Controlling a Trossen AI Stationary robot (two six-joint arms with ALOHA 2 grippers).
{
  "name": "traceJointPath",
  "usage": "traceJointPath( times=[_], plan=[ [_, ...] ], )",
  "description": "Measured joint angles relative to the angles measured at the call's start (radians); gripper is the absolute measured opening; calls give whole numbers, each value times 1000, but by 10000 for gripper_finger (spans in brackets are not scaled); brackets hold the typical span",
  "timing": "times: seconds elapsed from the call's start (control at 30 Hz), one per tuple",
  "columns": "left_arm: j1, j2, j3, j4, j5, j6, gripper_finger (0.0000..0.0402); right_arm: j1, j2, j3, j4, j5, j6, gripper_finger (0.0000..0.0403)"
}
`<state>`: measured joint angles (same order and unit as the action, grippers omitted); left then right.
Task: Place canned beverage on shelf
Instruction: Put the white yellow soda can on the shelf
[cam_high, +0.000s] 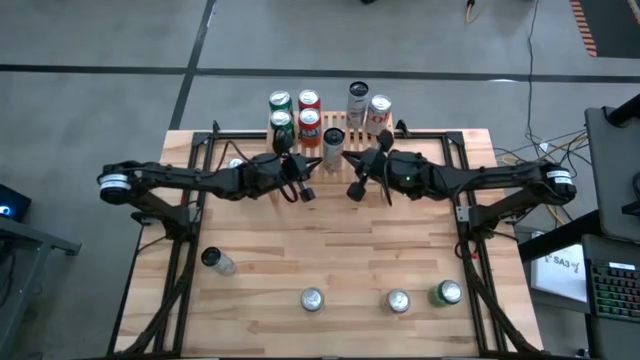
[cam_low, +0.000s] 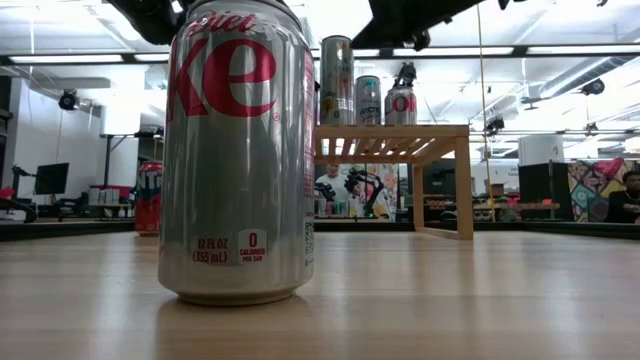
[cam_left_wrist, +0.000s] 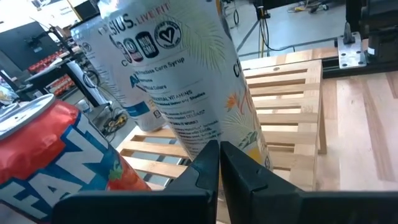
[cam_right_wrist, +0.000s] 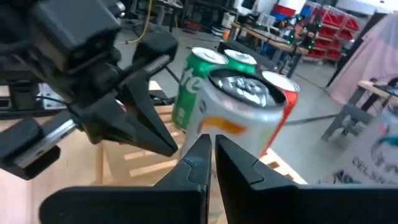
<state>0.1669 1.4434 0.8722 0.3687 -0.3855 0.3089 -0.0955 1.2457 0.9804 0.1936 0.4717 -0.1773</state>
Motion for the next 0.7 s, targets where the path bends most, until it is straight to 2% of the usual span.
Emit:
traceJointPath(
  times=[0.2,0.37,0.7],
  plan=[
    [-3,-27,0,-34,1,-4,0,-3,0,93,-107,6,-31,13],
    [-5,-36,0,-31,61,-4,0,-3,0,174,-202,75,-87,13],
    [-5,-30,0,3,63,-4,0,-85,0,234,-222,74,-121,13]
  ],
)
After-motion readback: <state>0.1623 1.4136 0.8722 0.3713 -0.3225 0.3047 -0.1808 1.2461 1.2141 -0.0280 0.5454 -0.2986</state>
